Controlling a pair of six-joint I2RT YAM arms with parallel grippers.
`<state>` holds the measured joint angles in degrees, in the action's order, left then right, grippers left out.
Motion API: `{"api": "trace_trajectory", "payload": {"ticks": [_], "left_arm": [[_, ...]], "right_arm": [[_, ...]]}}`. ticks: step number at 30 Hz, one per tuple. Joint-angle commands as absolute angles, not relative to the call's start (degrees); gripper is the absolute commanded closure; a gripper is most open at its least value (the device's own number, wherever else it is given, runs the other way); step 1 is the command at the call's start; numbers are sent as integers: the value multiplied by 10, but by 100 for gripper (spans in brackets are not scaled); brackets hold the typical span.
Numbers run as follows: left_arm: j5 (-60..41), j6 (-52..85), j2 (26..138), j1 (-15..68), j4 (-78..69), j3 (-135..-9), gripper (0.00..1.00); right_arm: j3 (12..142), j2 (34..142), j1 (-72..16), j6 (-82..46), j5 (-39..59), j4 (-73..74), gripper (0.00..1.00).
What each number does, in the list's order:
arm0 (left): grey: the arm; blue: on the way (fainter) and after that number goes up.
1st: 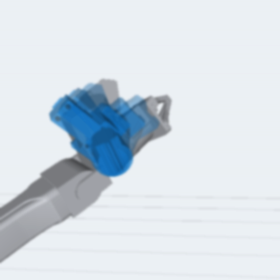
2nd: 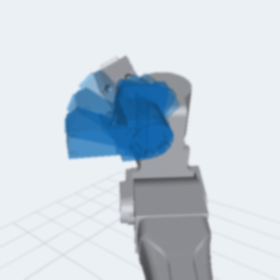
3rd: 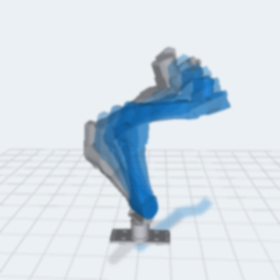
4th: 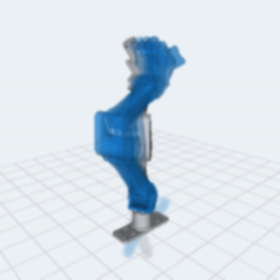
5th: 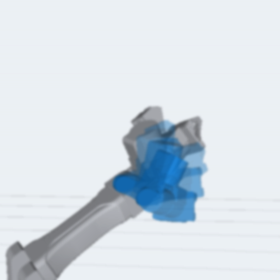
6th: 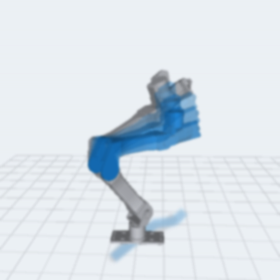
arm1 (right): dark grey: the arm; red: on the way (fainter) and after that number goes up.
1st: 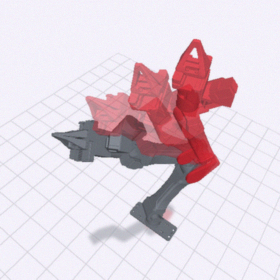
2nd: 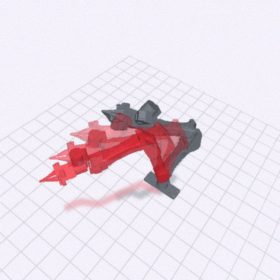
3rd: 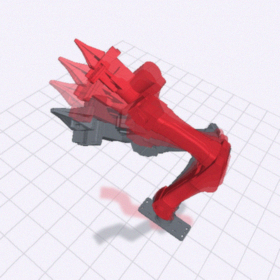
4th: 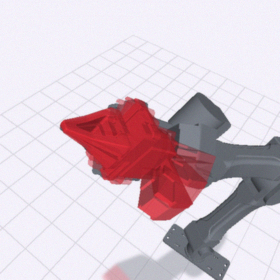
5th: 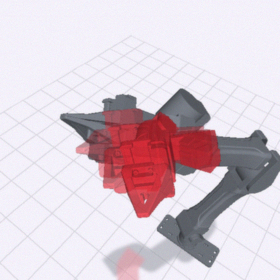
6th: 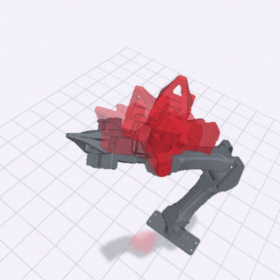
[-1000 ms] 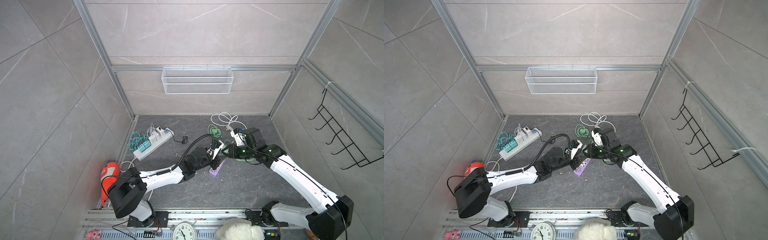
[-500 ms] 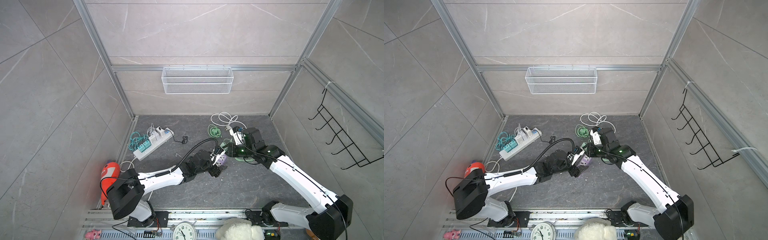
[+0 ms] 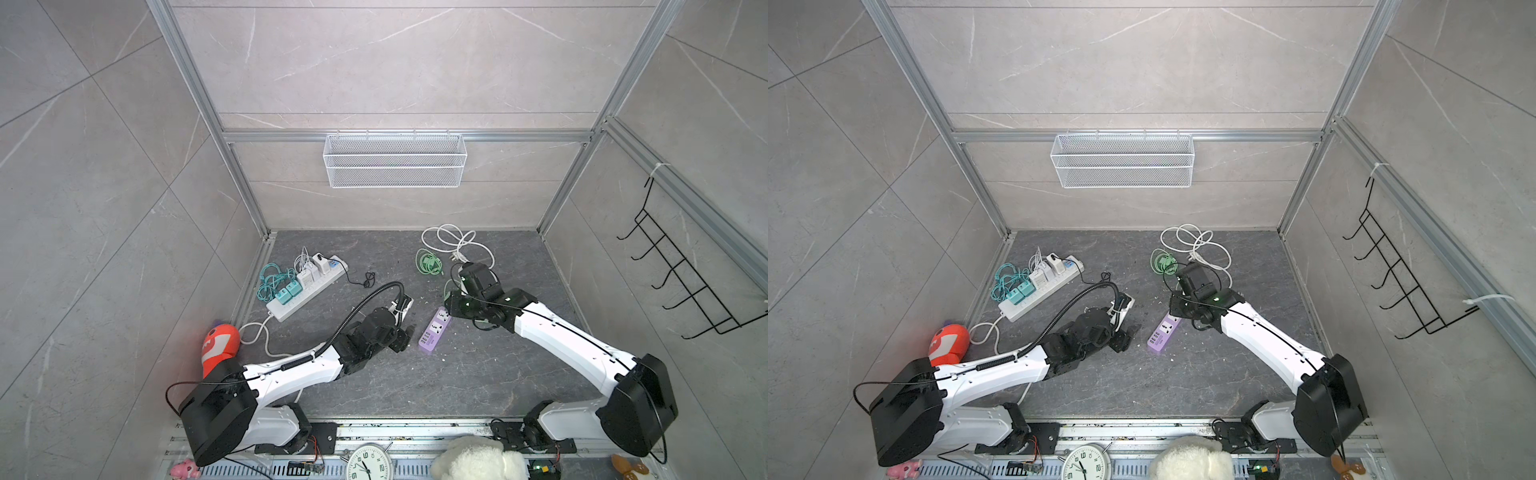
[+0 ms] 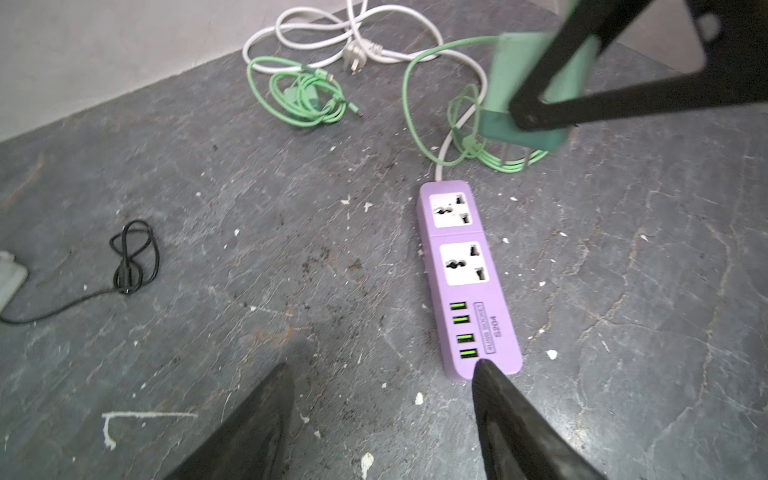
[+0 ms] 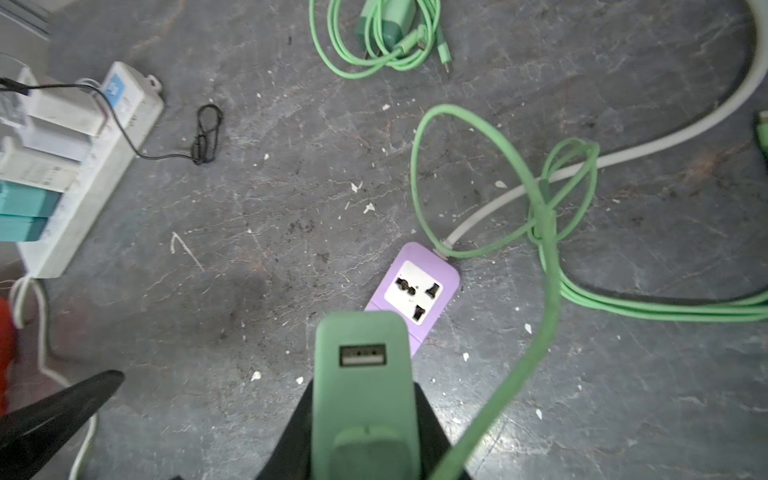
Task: Insert the plug
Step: 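Open the left gripper and draw it back while the right holds the charger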
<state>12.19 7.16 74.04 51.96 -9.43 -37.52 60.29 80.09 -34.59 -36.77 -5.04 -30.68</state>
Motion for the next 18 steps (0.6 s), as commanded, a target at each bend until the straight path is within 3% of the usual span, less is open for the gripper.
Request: {"api": "trace_trajectory", "payload": {"ticks": [1, 7, 18], "left_arm": [[130, 99, 734, 505, -118, -366, 33], [127, 103, 737, 504, -109, -358, 36], [106, 116, 727, 503, -112, -352, 39]], "right_arm": [[620, 829, -382, -434, -151, -337, 93], [604, 859, -398, -521, -198, -355, 93], [616, 922, -399, -552, -240, -335, 93]]}}
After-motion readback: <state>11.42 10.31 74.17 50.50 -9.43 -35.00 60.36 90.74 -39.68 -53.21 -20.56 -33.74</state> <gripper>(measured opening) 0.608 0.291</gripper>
